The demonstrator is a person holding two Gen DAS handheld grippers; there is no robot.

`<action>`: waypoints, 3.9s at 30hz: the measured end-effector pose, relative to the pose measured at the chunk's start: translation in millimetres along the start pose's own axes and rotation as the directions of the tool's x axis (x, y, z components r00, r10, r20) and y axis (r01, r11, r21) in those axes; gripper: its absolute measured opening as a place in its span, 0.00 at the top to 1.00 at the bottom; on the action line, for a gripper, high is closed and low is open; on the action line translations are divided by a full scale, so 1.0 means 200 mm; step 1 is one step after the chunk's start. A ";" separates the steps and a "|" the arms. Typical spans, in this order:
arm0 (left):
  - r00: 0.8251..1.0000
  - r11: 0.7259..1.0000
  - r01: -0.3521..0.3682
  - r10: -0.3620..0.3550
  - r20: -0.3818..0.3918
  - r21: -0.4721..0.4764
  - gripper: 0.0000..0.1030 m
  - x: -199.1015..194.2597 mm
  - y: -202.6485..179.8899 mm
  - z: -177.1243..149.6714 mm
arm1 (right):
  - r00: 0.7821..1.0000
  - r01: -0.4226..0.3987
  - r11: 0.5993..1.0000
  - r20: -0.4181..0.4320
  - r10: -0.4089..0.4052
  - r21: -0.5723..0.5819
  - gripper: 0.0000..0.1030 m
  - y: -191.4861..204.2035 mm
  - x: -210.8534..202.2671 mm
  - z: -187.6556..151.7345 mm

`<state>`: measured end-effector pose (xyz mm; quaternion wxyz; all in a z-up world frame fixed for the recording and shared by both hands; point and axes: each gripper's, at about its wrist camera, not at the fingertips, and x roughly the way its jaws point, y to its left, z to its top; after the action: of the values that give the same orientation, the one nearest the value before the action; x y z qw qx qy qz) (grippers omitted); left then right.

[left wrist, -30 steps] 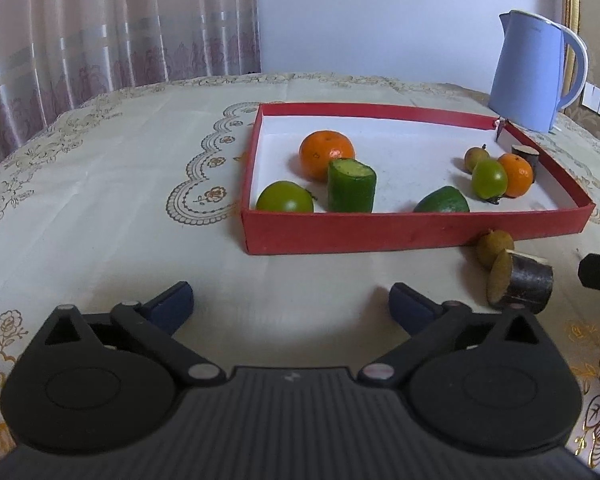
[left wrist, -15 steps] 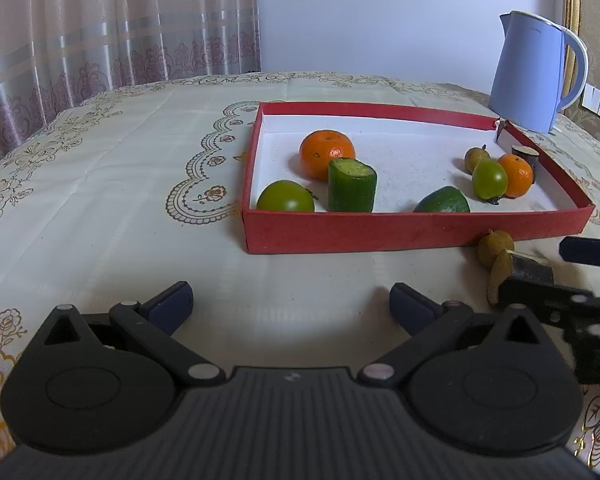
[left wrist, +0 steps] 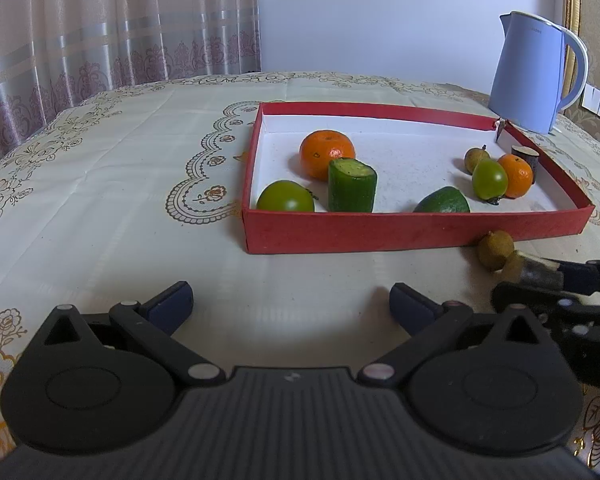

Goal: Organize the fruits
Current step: 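Carry the eggplant chunk with the right gripper into the tray, release, then move the left gripper to the small brown round fruit and close it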

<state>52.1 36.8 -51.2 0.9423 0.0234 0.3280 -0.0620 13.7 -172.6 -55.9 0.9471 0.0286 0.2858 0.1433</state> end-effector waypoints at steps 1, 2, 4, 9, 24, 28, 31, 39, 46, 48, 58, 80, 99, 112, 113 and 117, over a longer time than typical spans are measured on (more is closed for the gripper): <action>1.000 1.000 0.000 0.000 0.000 0.000 0.00 0.00 0.00 0.00 | 1.000 0.005 1.000 0.008 -0.005 0.001 0.56 -0.01 -0.01 0.00; 1.000 1.000 0.000 0.000 0.000 0.000 0.00 0.00 0.00 0.00 | 1.000 0.010 1.000 0.019 -0.010 0.003 0.56 -0.01 -0.03 0.00; 1.000 1.000 0.000 0.000 0.000 0.000 0.00 0.00 0.00 0.00 | 0.998 0.022 1.000 0.051 -0.022 0.001 0.56 -0.02 -0.08 0.01; 1.000 1.000 0.000 0.000 0.000 0.000 0.00 0.00 0.00 0.00 | 0.990 0.076 0.997 0.119 -0.077 0.014 0.57 -0.11 -0.17 0.08; 1.000 1.000 0.000 0.000 0.000 0.000 0.00 0.00 0.00 0.00 | 0.971 0.221 0.973 0.081 -0.227 0.069 0.56 -0.39 0.03 0.24; 1.000 1.000 0.000 0.000 0.000 0.000 0.00 0.00 0.00 0.00 | 0.970 0.239 0.969 0.042 -0.241 0.057 0.56 -0.40 0.11 0.23; 1.000 1.000 0.001 -0.001 0.001 0.000 0.00 0.00 0.00 0.00 | 0.970 0.241 0.969 0.015 -0.242 0.062 0.56 -0.42 0.16 0.22; 1.000 1.000 0.001 -0.001 0.001 0.000 0.00 0.00 0.00 0.00 | 0.972 0.236 0.970 0.006 -0.236 0.054 0.56 -0.41 0.18 0.23; 1.000 1.000 0.000 0.000 0.001 0.000 0.00 0.00 0.00 0.00 | 0.972 0.229 0.973 0.049 -0.231 0.038 0.26 -0.39 0.10 0.22; 1.000 1.000 0.001 -0.001 0.001 0.000 0.00 0.00 0.00 0.00 | 0.965 0.247 0.969 0.084 -0.248 0.030 0.22 -0.37 0.05 0.21; 1.000 1.000 0.000 0.000 0.001 0.000 0.00 0.00 0.00 0.00 | 0.971 0.198 0.979 0.127 -0.202 0.040 0.21 -0.37 -0.20 0.06; 0.988 0.988 0.155 -0.155 0.020 -0.006 0.00 -0.10 -0.09 0.00 | 0.969 0.244 0.968 -0.057 -0.241 0.053 0.07 -0.43 -0.08 -0.03; 0.990 0.988 0.140 -0.140 -0.011 0.072 0.15 0.02 -0.46 0.11 | 0.969 0.242 0.969 -0.057 -0.239 0.055 0.07 -0.43 -0.08 -0.03; 0.995 0.992 0.096 -0.094 -0.032 0.077 0.40 0.06 -0.50 0.10 | 0.969 0.242 0.969 -0.057 -0.239 0.055 0.07 -0.43 -0.08 -0.03; 0.995 0.992 0.098 -0.096 -0.030 0.080 0.52 0.05 -0.50 0.10 | 0.969 0.242 0.969 -0.057 -0.239 0.055 0.07 -0.43 -0.08 -0.03; 0.993 0.989 0.117 -0.114 -0.034 0.090 0.76 0.03 -0.52 0.10 | 0.969 0.242 0.969 -0.057 -0.238 0.054 0.06 -0.43 -0.08 -0.03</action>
<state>55.0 -68.4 -39.6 0.9303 0.0484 0.3391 -0.1311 19.1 -260.2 -64.0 0.9487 0.0189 0.3149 0.0196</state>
